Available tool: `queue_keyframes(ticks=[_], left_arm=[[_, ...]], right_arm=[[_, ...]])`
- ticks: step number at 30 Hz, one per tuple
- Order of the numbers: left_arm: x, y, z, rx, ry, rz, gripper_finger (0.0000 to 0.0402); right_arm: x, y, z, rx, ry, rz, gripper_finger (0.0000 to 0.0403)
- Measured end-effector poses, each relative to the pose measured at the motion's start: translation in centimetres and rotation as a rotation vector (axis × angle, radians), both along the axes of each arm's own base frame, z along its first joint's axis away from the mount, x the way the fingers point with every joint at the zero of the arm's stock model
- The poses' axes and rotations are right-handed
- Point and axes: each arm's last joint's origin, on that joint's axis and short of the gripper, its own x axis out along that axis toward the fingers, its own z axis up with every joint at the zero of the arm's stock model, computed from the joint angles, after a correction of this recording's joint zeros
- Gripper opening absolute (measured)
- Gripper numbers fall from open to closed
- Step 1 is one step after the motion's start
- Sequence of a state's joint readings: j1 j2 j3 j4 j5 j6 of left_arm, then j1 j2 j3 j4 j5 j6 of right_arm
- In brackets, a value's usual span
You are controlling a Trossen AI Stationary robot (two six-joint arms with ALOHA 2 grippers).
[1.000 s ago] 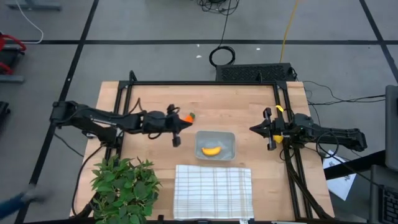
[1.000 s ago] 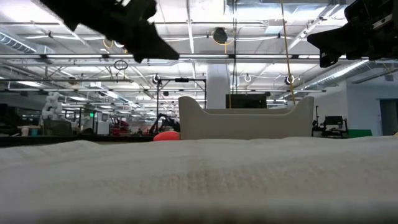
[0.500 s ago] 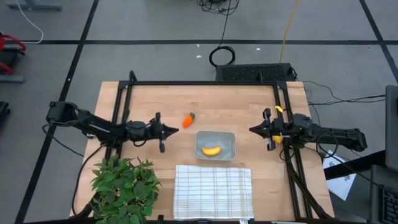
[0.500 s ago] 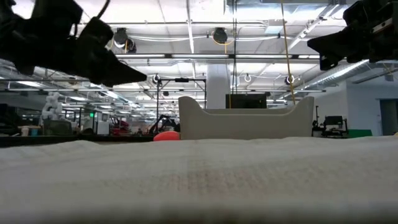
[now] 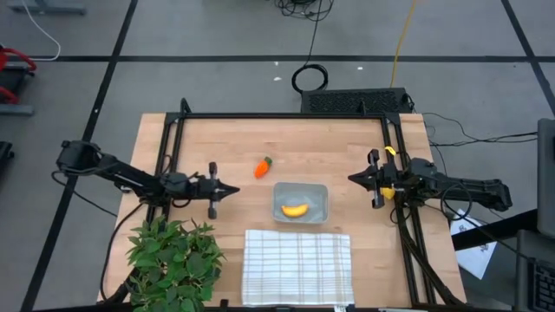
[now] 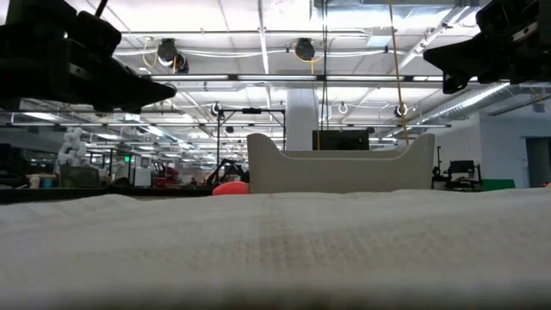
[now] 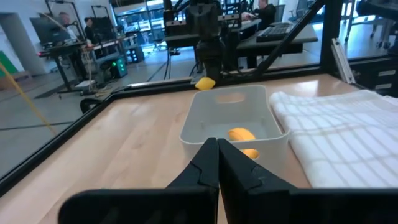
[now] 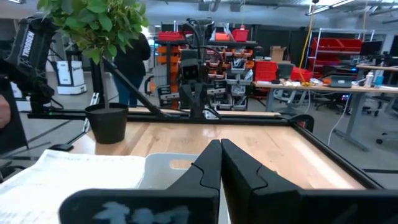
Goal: Pick and placing Produce into tupperware
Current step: Put the lemon into the gray bin
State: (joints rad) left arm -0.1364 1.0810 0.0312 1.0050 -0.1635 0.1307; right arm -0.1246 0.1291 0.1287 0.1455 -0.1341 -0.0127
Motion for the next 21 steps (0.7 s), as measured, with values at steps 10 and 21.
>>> queue_keyframes(ticks=[10, 21], left_arm=[[-0.1, 0.0, 0.1, -0.029, -0.007, -0.003, 0.0002], [-0.1, 0.0, 0.1, -0.007, -0.007, -0.001, 0.0014]], right_arm=[[0.1, 0.0, -0.1, -0.033, -0.12, -0.011, 0.0], [0.0, -0.2, 0.1, -0.037, -0.152, -0.058, 0.0]])
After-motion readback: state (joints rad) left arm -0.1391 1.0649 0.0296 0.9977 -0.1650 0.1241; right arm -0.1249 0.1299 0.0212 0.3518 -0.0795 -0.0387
